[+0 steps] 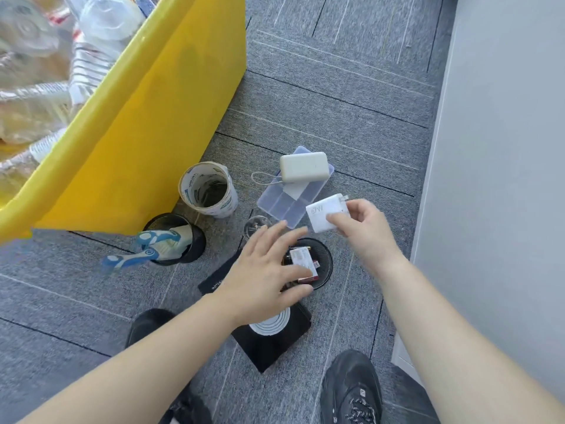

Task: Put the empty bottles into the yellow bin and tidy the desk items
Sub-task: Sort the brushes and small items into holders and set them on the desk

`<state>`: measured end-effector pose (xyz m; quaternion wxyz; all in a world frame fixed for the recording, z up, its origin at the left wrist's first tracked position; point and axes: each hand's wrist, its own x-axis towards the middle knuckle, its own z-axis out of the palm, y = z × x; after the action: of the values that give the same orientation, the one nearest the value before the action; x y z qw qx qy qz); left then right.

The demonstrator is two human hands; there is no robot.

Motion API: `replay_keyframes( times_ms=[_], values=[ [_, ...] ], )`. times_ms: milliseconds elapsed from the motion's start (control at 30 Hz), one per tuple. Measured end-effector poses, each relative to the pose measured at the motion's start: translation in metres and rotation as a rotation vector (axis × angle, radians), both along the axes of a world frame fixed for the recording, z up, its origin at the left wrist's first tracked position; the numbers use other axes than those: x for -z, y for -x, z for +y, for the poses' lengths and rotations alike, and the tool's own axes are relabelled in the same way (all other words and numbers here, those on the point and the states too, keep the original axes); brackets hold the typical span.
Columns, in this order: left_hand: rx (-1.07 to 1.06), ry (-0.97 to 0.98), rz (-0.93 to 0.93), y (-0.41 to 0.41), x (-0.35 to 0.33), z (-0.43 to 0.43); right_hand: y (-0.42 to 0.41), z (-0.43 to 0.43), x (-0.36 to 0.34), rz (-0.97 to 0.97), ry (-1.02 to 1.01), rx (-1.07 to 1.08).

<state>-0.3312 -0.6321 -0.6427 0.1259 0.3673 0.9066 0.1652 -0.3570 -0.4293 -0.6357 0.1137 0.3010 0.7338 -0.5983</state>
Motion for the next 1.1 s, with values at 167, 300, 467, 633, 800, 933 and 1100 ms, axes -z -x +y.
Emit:
replay_keyframes(
  times_ms=[167, 300, 467, 633, 800, 933, 1100],
  values=[
    [0.066, 0.251, -0.087, -0.014, 0.005, 0.016, -0.036, 0.006, 0.009, 0.0, -0.03, 0.106],
    [0.058, 0.371, -0.091, -0.013, 0.013, 0.03, -0.055, 0.007, 0.018, -0.041, 0.003, 0.152],
    [0.059, 0.388, -0.039, -0.008, 0.01, 0.03, -0.057, 0.01, 0.018, -0.015, 0.017, 0.146],
    [0.004, 0.415, -0.015, 0.002, 0.005, 0.013, -0.053, 0.008, 0.007, 0.077, -0.031, 0.043],
    [-0.049, 0.442, -0.022, 0.011, 0.005, 0.008, -0.054, 0.004, -0.006, 0.106, -0.134, -0.257],
    [-0.062, 0.465, -0.061, 0.016, 0.007, 0.007, -0.058, 0.001, 0.001, 0.149, -0.354, -0.598],
    [-0.06, 0.47, -0.105, 0.018, 0.008, 0.003, -0.063, -0.005, 0.025, 0.35, -0.876, -0.784]
  ],
)
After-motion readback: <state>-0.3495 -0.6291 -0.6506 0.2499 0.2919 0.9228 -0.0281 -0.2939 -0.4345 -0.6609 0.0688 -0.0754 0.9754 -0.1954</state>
